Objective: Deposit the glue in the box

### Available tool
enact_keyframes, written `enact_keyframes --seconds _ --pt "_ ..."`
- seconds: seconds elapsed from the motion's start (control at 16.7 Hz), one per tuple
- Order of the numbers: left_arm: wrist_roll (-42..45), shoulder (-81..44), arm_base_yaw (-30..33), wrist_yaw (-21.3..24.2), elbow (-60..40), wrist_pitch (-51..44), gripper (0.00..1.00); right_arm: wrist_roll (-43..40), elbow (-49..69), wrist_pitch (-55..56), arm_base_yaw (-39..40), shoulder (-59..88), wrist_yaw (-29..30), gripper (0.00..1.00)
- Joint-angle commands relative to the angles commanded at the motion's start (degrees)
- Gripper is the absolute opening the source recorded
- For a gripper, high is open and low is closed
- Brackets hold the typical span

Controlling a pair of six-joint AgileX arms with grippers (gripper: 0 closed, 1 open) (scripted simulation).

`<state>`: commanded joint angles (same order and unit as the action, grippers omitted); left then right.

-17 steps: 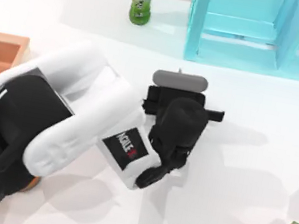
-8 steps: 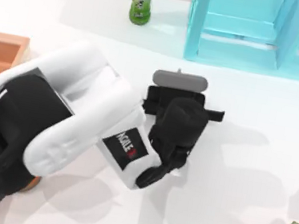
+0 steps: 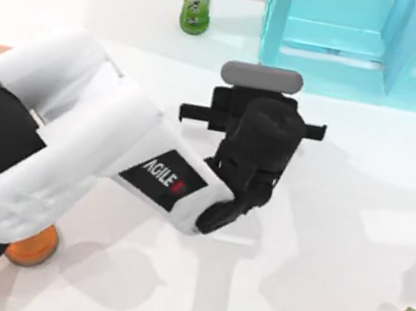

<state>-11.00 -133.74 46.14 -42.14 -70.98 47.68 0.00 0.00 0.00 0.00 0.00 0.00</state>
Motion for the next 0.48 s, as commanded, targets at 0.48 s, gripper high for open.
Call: enact_keyframes --seconds 0.48 --pt "0.1 7.2 0.1 -0.2 0.2 -7.0 0.0 0.0 0.0 0.0 0.0 0.0 0.0 1.0"
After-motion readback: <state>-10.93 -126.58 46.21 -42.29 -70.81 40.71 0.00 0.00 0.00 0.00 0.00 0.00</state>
